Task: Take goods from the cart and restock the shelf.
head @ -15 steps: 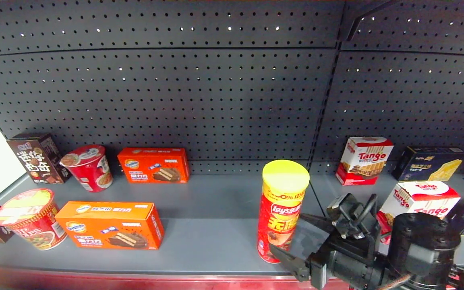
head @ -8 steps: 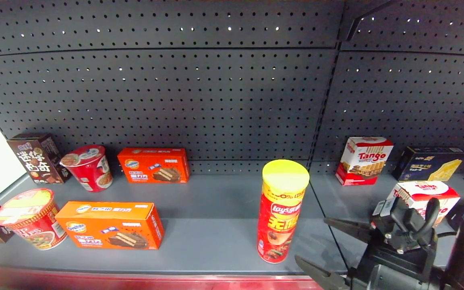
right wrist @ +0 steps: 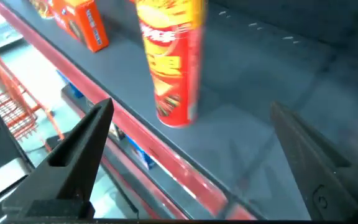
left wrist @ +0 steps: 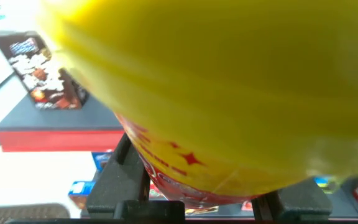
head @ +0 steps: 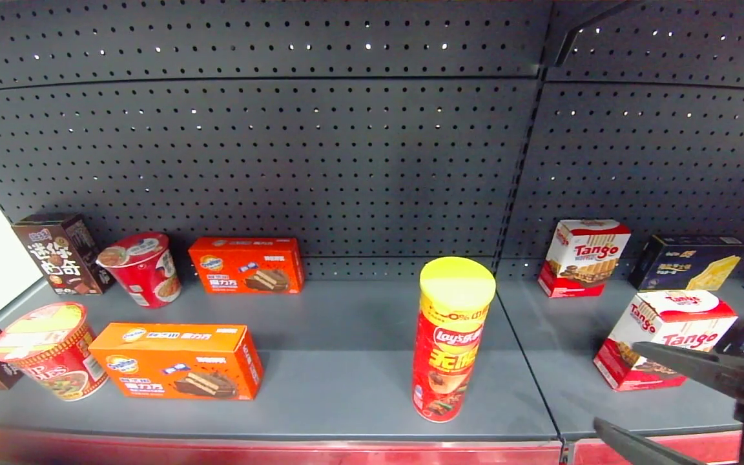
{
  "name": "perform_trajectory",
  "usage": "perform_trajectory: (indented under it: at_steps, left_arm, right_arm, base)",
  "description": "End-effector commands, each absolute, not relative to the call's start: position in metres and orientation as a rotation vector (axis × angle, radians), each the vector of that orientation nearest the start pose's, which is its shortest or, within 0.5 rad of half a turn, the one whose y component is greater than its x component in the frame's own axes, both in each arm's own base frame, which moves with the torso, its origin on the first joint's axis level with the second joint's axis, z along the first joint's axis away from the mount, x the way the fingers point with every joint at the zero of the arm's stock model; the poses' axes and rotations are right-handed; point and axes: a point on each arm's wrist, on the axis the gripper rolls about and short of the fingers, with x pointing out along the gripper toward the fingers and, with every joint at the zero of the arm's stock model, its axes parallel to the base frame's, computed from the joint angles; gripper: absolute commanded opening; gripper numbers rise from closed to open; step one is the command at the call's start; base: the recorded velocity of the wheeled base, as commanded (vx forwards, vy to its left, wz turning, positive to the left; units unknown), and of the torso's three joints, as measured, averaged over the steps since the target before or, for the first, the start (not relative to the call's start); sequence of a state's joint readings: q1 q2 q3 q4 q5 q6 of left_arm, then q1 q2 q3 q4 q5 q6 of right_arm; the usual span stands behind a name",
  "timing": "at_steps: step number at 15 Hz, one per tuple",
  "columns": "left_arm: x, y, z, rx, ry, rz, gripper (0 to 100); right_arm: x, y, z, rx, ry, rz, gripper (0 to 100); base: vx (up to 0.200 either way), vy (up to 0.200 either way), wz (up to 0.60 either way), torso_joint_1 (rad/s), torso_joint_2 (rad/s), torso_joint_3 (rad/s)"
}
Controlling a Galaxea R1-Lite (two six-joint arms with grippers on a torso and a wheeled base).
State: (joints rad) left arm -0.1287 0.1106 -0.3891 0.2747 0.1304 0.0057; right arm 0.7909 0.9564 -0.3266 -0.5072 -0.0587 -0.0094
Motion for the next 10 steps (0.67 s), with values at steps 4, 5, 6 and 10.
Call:
perform_trajectory:
  at_steps: [4,5,6,10]
  left_arm:
    - [-0.043,0.006,0.178,0.0,0.006,-0.124,0]
    - [-0.038,0.004,0.181,-0.003,0.028,-0.163,0]
    - [-0.035,0.003,0.185,-0.003,0.04,-0.209,0]
    - [-0.011,-0.005,0.222,-0.013,0.097,-0.407,0]
  right_arm:
    - [0.008,0.005,0.186,-0.082,0.058,0.69,100]
    - [0.007,0.004,0.184,-0.081,0.052,0.689,100]
    - [0.005,0.002,0.181,-0.079,0.048,0.687,100]
    - [0.0,-0.003,0.162,-0.079,0.05,0.669,100]
  base:
    - [0.0,0.0,0.0,0.0,0.0,0.0]
    - [0.0,0.0,0.0,0.0,0.0,0.0]
    - [0.0,0.0,0.0,0.0,0.0,0.0]
    - [0.0,0.0,0.0,0.0,0.0,0.0]
